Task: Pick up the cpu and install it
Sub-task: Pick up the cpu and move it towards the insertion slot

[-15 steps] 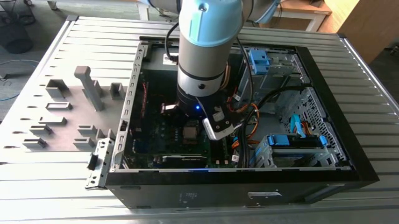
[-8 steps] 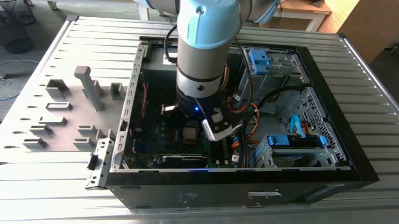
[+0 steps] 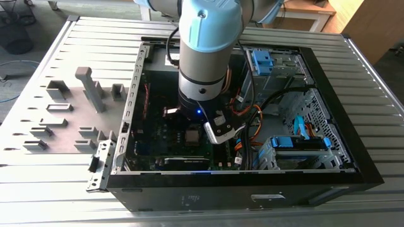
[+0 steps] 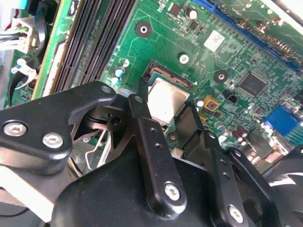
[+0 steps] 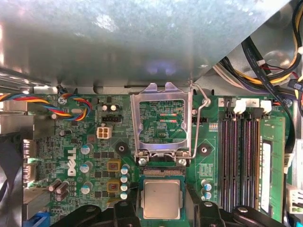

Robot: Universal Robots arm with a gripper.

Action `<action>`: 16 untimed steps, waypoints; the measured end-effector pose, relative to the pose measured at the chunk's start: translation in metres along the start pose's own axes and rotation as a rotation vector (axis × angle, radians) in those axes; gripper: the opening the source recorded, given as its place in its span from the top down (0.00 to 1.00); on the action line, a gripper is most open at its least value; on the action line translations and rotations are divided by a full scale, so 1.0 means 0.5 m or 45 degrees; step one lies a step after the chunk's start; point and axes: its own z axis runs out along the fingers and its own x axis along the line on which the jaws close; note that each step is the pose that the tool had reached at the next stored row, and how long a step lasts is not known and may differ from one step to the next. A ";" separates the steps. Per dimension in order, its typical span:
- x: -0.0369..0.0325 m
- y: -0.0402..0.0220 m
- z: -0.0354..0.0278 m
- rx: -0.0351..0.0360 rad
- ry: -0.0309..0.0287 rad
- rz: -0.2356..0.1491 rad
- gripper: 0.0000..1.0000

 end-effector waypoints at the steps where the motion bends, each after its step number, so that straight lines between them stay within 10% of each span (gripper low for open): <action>1: 0.000 0.000 0.001 0.0000 -0.0008 0.000 0.53; 16: 0.000 -0.001 0.015 0.0001 -0.0035 0.000 0.53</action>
